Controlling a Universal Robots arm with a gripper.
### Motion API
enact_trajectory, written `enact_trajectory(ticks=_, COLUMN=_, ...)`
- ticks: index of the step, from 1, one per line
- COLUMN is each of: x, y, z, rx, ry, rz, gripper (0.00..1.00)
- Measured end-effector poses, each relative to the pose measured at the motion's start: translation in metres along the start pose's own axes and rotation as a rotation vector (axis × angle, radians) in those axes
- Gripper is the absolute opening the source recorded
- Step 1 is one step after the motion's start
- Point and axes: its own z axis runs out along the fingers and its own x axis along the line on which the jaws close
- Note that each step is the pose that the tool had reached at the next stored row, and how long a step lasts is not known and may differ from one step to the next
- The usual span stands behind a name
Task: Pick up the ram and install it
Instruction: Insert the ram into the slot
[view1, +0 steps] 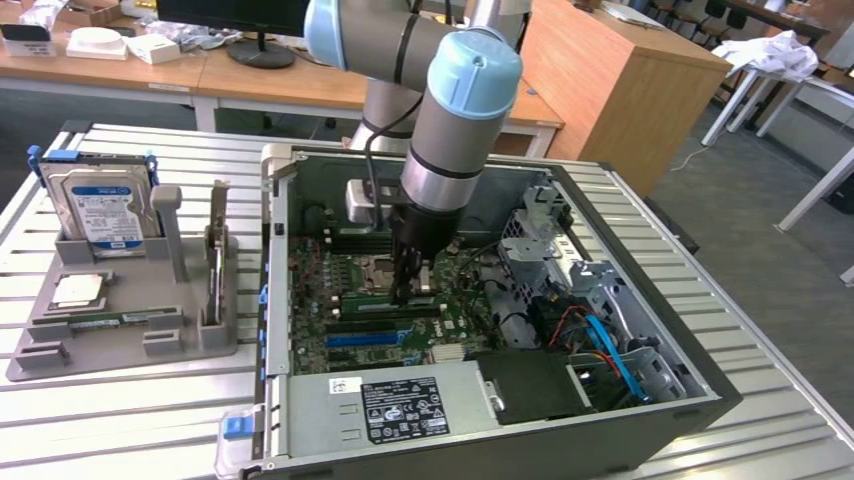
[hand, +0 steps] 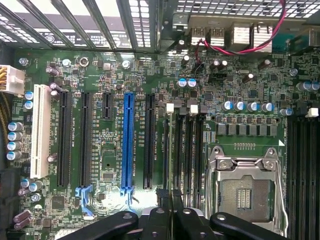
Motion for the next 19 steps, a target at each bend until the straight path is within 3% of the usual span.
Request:
enact_trajectory(ticks=10, x=0.0001, y=0.0001, z=0.0007, rx=-0.0004, ry=0.0, rz=0.0, gripper=0.12)
enact_trajectory(ticks=12, x=0.0001, y=0.0, z=0.0007, rx=0.0, ry=0.0, rz=0.0, gripper=0.13)
enact_trajectory(ticks=13, x=0.0001, y=0.0, z=0.0007, rx=0.0, ry=0.0, rz=0.0, gripper=0.2)
enact_trajectory(ticks=16, x=0.0002, y=0.0, z=0.0003, rx=0.0, ry=0.0, rz=0.0, gripper=0.2)
enact_trajectory(ticks=19, x=-0.0001, y=0.0003, z=-0.0085, rx=0.0003, ry=-0.0002, rz=0.0, gripper=0.2)
